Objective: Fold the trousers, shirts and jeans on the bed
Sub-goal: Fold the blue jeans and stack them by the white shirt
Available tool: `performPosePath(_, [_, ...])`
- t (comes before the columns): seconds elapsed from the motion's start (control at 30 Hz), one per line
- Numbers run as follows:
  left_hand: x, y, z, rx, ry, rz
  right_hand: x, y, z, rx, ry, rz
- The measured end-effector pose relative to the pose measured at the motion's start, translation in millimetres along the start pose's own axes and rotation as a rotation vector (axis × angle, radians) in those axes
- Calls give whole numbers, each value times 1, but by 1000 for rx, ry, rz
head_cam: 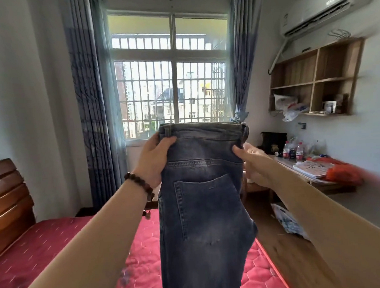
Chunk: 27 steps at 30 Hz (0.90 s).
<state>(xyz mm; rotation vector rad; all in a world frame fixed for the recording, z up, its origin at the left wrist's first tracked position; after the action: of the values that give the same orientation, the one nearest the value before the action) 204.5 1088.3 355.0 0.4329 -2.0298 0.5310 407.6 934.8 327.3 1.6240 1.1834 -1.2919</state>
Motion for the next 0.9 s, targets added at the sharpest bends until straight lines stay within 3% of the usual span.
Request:
performPosePath(0.07, [6, 12, 5, -3, 21, 36, -4, -10, -6, 19, 85, -38])
performPosePath(0.23, [5, 25, 24, -131, 261, 15, -16, -37, -4, 200, 288, -20])
performPosePath(0.3, [13, 24, 24, -70, 194, 58, -8, -39, 9, 156, 221, 14])
performPosePath(0.4, [26, 18, 23, -68, 91, 35, 21, -48, 39, -40, -74, 175])
performPosePath(0.47, [30, 14, 25, -73, 63, 14, 25, -46, 55, 69, -50, 300])
performPosePath(0.57, [36, 1, 36, -116, 27, 13, 32, -42, 79, 258, 25, 183])
performPosePath(0.67, [47, -11, 48, -95, -30, 2, 64, -49, 107, 76, -111, 263])
performPosePath(0.83, [65, -30, 84, -8, -67, -18, 91, -35, 154, 107, -26, 251])
performPosePath(0.9, [77, -41, 102, 29, -92, -15, 102, -37, 178, 30, -86, 296])
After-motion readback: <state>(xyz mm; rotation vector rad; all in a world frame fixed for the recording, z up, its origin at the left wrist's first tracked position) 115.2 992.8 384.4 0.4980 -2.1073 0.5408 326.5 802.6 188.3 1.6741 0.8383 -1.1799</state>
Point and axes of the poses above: each hand's wrist, its own z-axis away from the middle knuckle, its own y-axis out of the back of the hand, x = y × z, the point moved 3 cm from there along -z, towards the middle knuckle, and after that the axes turned 13 degrees about -x, right-handed, at the moved point
